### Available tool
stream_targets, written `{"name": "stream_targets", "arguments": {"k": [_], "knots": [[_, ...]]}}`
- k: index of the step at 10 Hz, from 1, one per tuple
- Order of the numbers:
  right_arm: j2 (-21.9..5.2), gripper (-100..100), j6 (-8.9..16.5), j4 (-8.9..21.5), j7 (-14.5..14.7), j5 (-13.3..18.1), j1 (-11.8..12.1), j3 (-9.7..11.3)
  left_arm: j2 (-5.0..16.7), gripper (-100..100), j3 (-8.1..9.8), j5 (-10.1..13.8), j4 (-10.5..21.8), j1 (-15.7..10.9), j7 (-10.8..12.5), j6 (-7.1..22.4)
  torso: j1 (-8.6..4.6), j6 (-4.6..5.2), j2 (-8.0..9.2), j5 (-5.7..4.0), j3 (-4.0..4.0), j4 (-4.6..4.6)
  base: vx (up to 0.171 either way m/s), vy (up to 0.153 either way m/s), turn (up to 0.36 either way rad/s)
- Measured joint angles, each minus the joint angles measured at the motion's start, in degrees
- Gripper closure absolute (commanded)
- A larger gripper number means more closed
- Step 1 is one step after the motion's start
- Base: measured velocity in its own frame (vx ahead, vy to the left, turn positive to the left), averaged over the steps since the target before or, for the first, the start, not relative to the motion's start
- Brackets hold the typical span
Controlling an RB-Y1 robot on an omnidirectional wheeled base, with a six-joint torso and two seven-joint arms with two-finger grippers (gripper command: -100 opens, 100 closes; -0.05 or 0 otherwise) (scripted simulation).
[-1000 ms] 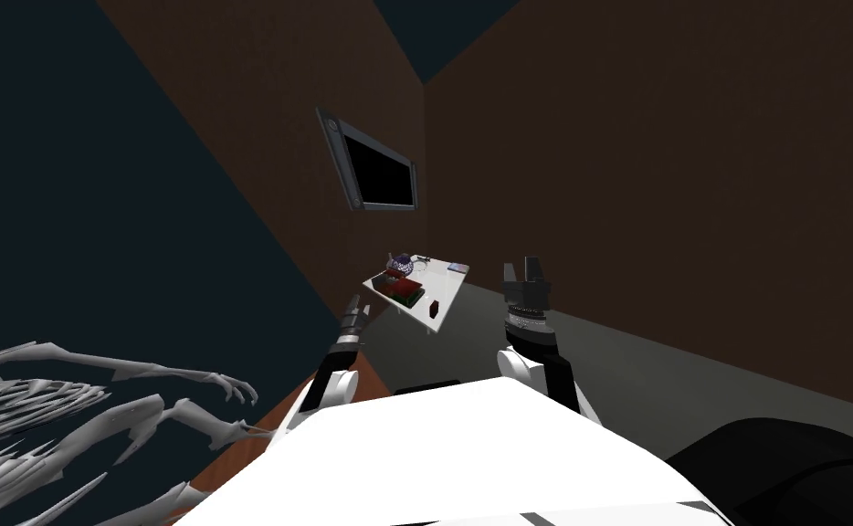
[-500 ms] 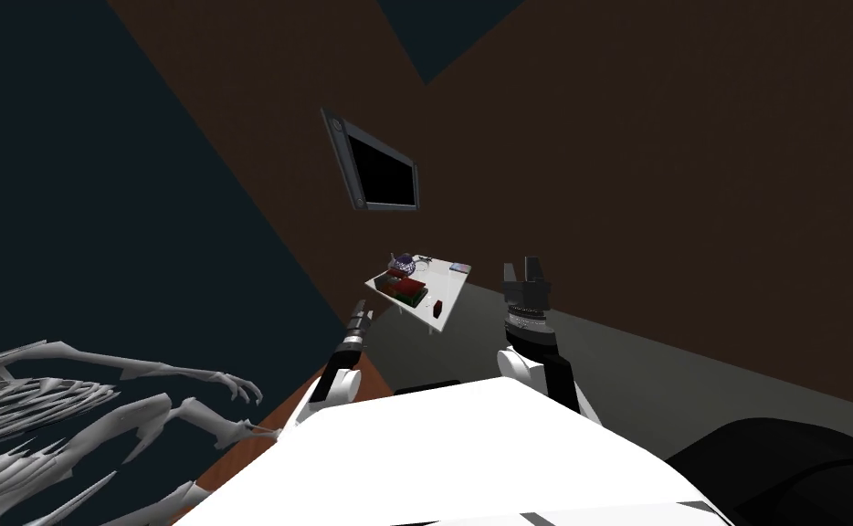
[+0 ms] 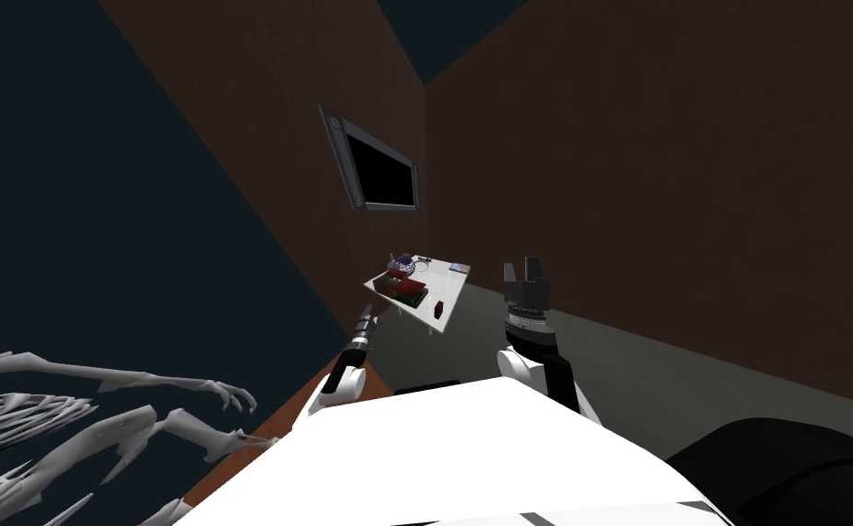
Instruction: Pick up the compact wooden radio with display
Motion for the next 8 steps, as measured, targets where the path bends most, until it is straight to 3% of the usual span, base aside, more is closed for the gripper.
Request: {"name": "stream_targets", "arguments": {"k": [8], "knots": [[0.01, 0, 0.00, 0.00, 0.00, 0.00, 0.00, 0.01, -0.79, -100, -2.59, -1.32, 10.65, -6.14, 1.20, 8.36, -0.30, 0.00, -0.15, -0.07, -0.09, -0.03, 0.058, -0.049, -0.095]]}}
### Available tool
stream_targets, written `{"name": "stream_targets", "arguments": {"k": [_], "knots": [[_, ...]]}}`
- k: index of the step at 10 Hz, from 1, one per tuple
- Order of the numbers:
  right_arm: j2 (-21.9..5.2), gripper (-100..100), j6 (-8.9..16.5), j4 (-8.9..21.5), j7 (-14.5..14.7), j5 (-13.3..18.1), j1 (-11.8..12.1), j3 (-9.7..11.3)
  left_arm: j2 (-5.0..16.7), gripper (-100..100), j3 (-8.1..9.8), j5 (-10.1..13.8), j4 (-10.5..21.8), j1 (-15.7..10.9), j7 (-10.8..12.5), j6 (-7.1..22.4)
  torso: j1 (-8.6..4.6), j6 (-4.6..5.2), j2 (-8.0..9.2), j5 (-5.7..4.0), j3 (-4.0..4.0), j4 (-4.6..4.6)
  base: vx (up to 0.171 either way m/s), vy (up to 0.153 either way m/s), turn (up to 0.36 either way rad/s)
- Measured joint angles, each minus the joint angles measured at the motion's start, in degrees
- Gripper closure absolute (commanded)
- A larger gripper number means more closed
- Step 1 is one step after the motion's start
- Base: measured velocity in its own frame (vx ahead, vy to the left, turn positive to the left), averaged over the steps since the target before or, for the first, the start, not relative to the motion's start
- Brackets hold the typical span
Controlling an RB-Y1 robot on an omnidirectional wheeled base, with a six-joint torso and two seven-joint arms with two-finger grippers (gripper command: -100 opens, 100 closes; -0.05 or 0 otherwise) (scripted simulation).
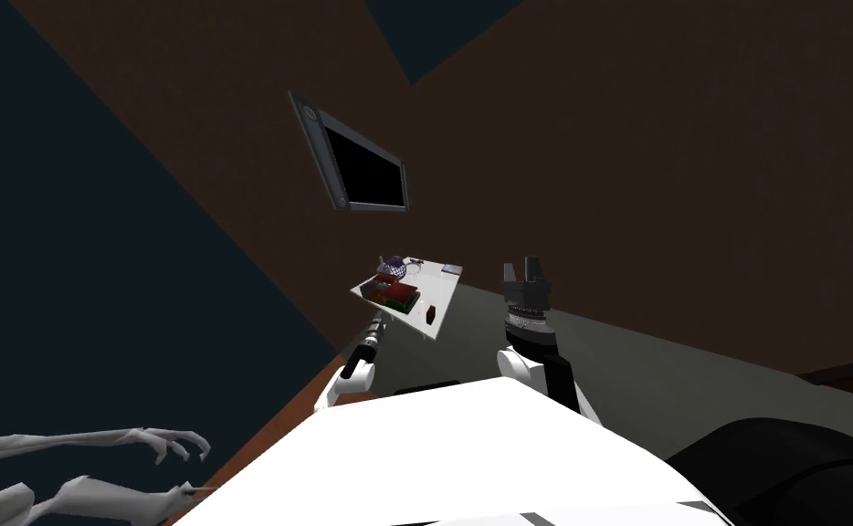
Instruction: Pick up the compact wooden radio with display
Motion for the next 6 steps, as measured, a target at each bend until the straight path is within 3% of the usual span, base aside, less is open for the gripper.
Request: {"name": "stream_targets", "arguments": {"k": [6], "knots": [[0.00, 0, 0.00, 0.00, 0.00, 0.00, 0.00, 0.00, -2.53, -100, -2.35, -1.52, 7.21, -3.82, 1.02, 5.69, -0.03, 0.00, 0.01, -0.01, 0.00, 0.00, 0.068, -0.069, -0.104]]}}
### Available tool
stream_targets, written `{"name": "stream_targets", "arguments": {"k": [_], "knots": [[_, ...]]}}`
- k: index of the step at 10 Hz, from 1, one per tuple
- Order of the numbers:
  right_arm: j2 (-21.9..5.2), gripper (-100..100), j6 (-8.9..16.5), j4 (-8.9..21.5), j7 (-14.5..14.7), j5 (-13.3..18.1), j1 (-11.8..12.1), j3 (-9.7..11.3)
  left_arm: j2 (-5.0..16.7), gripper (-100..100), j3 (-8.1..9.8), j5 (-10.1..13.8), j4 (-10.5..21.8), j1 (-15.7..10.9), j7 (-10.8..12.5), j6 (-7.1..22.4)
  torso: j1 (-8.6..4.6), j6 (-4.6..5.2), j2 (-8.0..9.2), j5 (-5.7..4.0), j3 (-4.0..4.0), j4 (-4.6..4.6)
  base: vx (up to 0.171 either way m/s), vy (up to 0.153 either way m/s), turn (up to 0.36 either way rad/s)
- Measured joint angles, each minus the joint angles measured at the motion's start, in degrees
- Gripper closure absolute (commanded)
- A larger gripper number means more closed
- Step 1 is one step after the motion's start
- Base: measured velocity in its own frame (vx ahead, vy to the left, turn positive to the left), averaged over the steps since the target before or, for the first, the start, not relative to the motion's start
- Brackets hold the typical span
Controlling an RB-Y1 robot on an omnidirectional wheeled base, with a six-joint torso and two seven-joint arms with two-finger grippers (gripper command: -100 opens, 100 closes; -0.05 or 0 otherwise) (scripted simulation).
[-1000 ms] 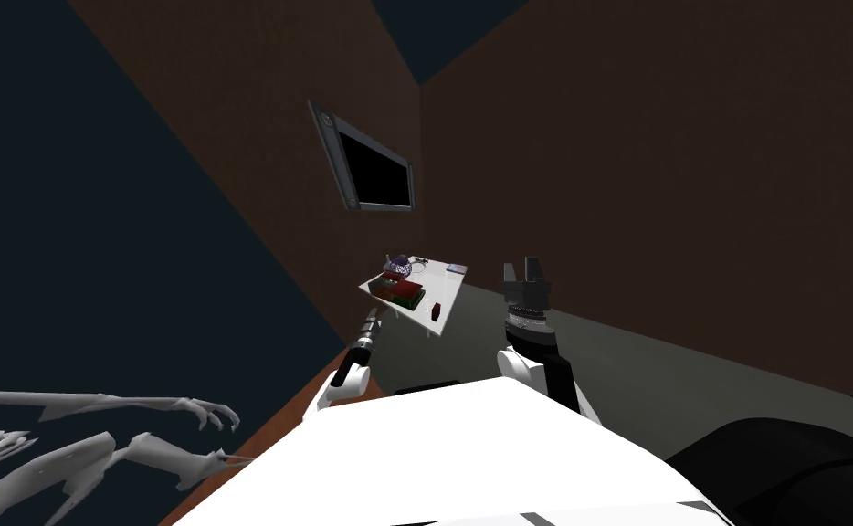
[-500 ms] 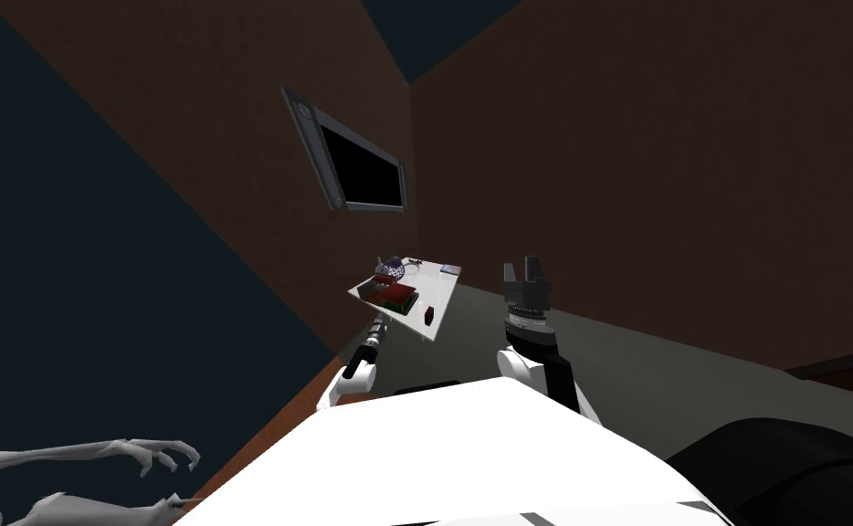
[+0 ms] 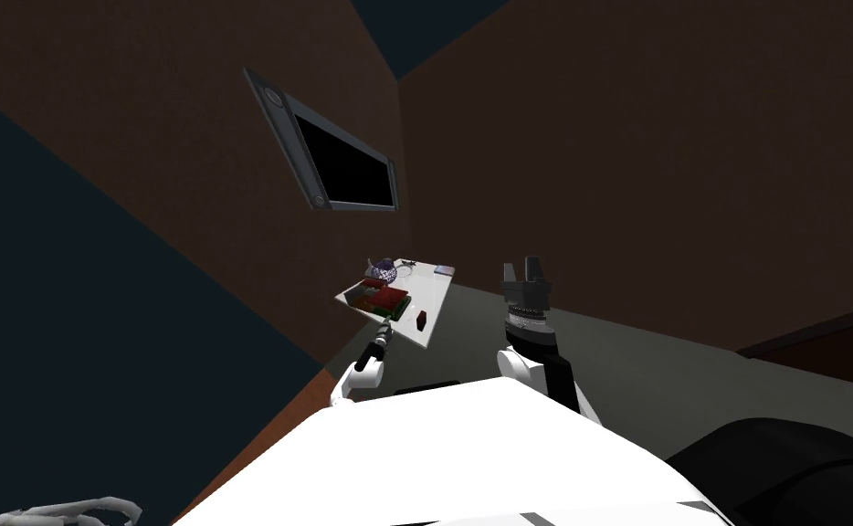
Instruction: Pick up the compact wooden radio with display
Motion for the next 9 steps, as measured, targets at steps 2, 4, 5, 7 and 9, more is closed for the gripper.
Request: {"name": "stream_targets", "arguments": {"k": [2, 4, 5, 7, 9], "knots": [[0.00, 0, 0.00, 0.00, 0.00, 0.00, 0.00, 0.00, -3.08, -100, -0.38, -0.68, 2.10, -1.52, 0.18, 2.05, 0.01, -0.02, 0.02, -0.01, 0.01, 0.00, 0.055, -0.050, -0.047], [0.00, 0, 0.00, 0.00, 0.00, 0.00, 0.00, 0.00, -5.44, -100, -0.92, -0.54, 3.21, -2.07, 0.56, 2.95, 0.15, -0.02, 0.18, 0.02, 0.09, 0.03, 0.016, -0.016, -0.022], [0.00, 0, 0.00, 0.00, 0.00, 0.00, 0.00, -0.01, -6.40, -100, -0.89, -0.77, 3.46, -2.17, 0.52, 3.09, 0.22, -0.03, 0.25, 0.03, 0.14, 0.05, 0.000, 0.000, 0.000], [0.00, 0, 0.00, 0.00, 0.00, 0.00, 0.00, -0.01, -7.33, 0, -0.85, -0.89, 3.92, -2.43, 0.46, 3.12, 0.27, -0.04, 0.30, 0.04, 0.17, 0.06, 0.000, 0.000, 0.000], [-0.01, 0, 0.00, 0.00, 0.00, 0.00, -0.01, -0.01, -7.43, -100, 0.01, -0.58, 5.92, -4.28, 0.26, 2.15, 0.31, -0.02, 0.36, 0.05, 0.20, 0.08, -0.031, 0.008, -0.043]]}}
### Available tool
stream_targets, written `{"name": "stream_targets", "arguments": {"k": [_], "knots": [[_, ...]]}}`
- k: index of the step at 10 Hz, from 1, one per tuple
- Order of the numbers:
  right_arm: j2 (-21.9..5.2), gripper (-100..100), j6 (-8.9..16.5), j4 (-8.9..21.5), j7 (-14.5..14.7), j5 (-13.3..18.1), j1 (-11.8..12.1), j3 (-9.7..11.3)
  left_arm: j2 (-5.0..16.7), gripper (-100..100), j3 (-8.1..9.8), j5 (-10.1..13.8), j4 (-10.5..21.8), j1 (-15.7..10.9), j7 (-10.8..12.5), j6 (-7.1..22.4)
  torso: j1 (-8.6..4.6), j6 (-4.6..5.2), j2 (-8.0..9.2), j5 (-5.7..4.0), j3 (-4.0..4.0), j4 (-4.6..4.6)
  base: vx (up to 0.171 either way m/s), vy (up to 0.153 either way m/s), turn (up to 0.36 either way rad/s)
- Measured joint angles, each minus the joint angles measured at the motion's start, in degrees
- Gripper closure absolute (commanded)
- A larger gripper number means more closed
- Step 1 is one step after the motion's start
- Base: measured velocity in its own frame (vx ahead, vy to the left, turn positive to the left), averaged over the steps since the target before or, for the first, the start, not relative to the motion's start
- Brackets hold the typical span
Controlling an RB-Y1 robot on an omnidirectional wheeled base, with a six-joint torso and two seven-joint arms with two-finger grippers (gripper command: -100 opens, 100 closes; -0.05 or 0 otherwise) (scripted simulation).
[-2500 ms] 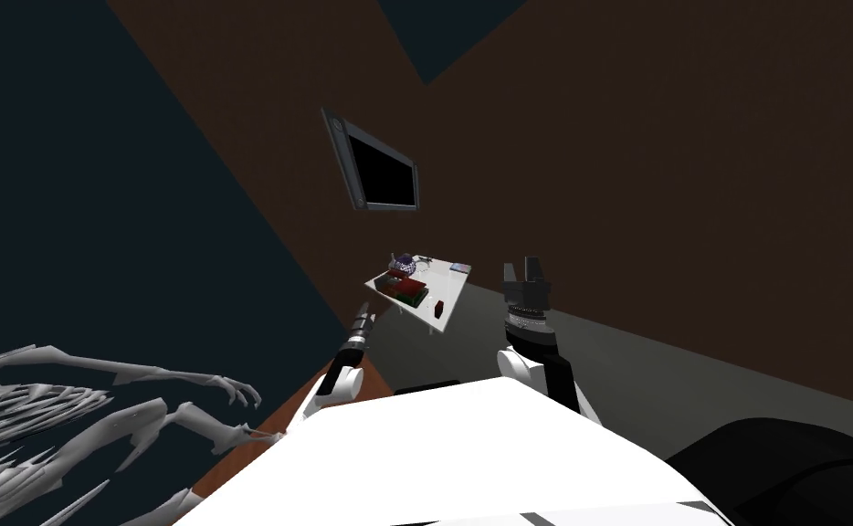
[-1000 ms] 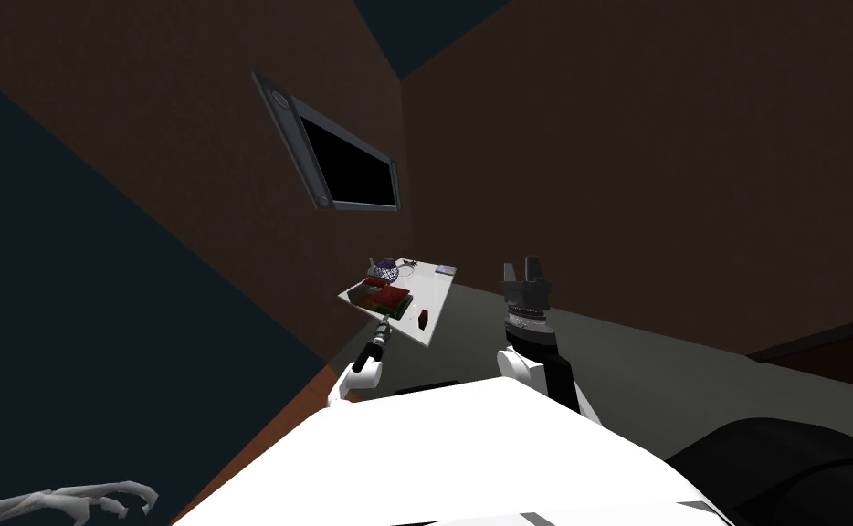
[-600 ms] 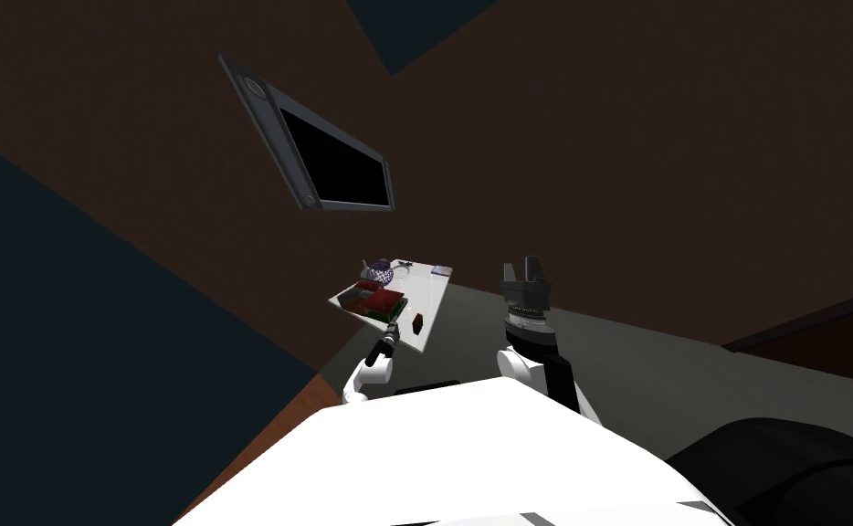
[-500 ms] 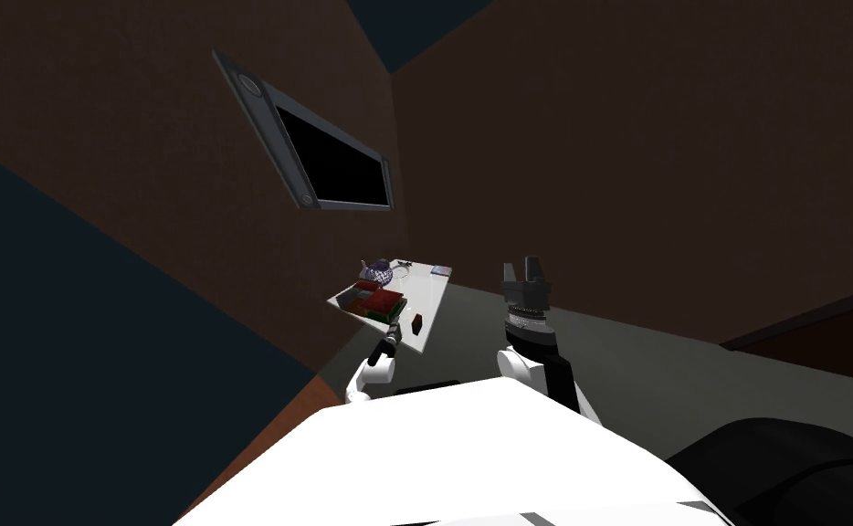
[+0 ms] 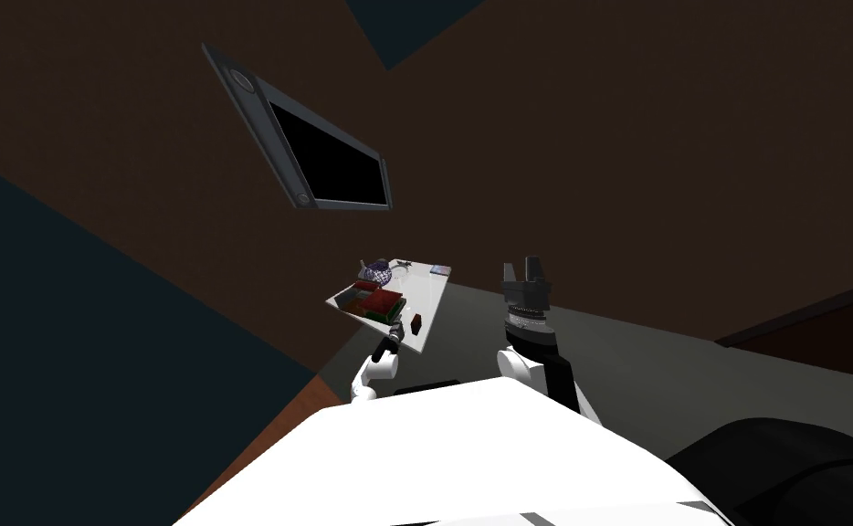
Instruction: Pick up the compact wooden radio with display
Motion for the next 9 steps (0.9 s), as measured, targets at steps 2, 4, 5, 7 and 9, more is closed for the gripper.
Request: {"name": "stream_targets", "arguments": {"k": [2, 4, 5, 7, 9], "knots": [[0.00, 0, 0.00, 0.00, 0.00, 0.00, 0.00, 0.00, -0.07, -100, 1.28, 0.54, 3.47, -2.57, -0.46, -1.75, 0.05, -0.01, 0.11, 0.01, 0.06, 0.02, -0.047, 0.024, -0.038], [0.00, 0, 0.00, 0.00, 0.00, 0.00, 0.00, 0.00, -0.07, -100, 2.05, 0.84, 6.87, -4.96, -0.70, -2.51, 0.04, -0.02, 0.03, 0.01, 0.02, 0.00, -0.025, 0.010, -0.024], [0.00, 0, 0.00, 0.00, 0.00, 0.00, 0.00, 0.00, -0.08, -100, 2.90, 1.22, 8.65, -6.82, -0.86, -3.22, 0.02, 0.00, 0.05, 0.00, 0.03, 0.01, -0.032, 0.010, -0.031], [0.00, 0, 0.00, 0.00, 0.00, 0.00, 0.00, 0.00, -0.39, -100, 3.64, 1.34, 12.81, -8.80, -1.19, -4.75, 0.01, -0.02, 0.01, 0.01, 0.01, -0.01, -0.020, 0.007, -0.022], [0.00, 0, 0.00, 0.00, 0.00, 0.00, 0.00, 0.00, -0.53, -100, 4.90, 1.81, 16.42, -11.57, -1.63, -6.18, 0.03, -0.02, 0.06, 0.01, 0.03, 0.01, -0.027, 0.011, -0.015]]}}
